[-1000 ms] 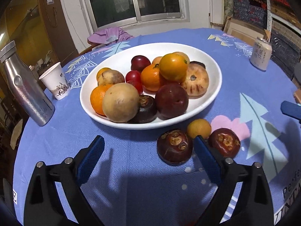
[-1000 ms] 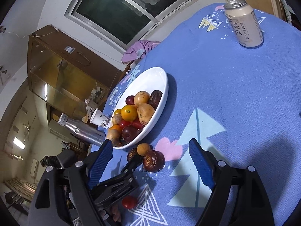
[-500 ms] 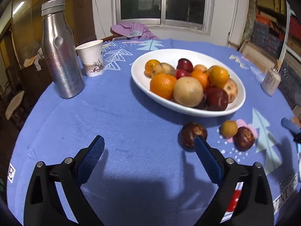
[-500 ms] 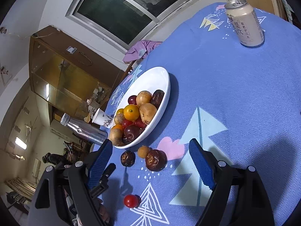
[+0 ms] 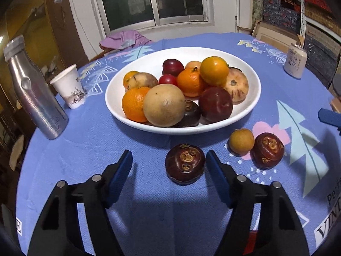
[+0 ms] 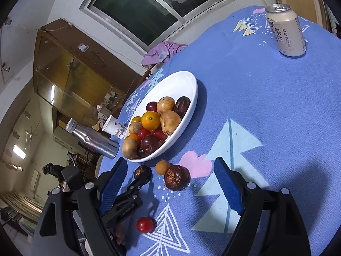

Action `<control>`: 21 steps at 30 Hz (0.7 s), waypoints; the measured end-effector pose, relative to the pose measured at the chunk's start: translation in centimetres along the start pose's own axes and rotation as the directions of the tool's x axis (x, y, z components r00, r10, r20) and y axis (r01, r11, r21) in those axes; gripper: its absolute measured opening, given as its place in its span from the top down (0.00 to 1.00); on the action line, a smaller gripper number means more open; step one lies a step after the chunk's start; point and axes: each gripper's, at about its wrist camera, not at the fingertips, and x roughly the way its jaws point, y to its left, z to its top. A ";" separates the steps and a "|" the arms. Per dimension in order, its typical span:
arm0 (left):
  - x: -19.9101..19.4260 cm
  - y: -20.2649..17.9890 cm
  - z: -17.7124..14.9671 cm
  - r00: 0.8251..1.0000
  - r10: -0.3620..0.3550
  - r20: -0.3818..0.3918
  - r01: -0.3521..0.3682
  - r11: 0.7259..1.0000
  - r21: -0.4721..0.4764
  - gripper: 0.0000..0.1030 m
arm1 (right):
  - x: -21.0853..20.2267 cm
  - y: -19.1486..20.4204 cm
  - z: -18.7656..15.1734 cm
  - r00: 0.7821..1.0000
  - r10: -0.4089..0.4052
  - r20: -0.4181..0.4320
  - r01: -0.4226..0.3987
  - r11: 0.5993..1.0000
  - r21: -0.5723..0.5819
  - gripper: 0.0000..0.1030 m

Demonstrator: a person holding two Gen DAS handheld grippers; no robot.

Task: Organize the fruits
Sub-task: 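Move the left gripper to a dark brown mangosteen and grasp it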

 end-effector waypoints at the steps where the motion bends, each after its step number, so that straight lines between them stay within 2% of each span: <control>1: 0.2 0.2 0.0 1.000 -0.025 -0.006 0.025 1.000 -0.010 0.35 | 0.0 0.1 -0.1 1.000 -0.005 0.000 0.005 1.000 -0.009 0.18; 5: 1.0 0.3 0.1 0.993 -0.109 -0.039 0.108 0.994 -0.022 0.56 | 0.4 0.5 -0.3 1.000 -0.022 -0.010 0.021 0.999 -0.034 0.18; 6: 1.2 0.2 0.1 0.990 -0.130 -0.046 0.129 0.991 -0.027 0.59 | 0.5 0.6 -0.3 1.000 -0.025 -0.014 0.024 0.999 -0.038 0.18; 12: 1.1 0.8 -0.2 0.985 -0.166 -0.044 0.163 0.985 -0.060 0.62 | 0.8 0.5 -0.4 0.999 -0.037 -0.027 0.036 0.998 -0.047 0.18; 17: -1.3 2.3 -1.1 0.996 -0.094 0.001 0.094 0.992 -0.084 0.62 | 2.1 0.7 -0.9 0.995 -0.067 -0.080 0.061 0.995 -0.073 0.18; 21: -2.8 4.2 -1.3 0.994 -0.101 0.043 0.107 0.979 -0.172 0.62 | 3.4 1.9 -1.9 0.988 -0.108 -0.111 0.088 0.982 -0.168 0.18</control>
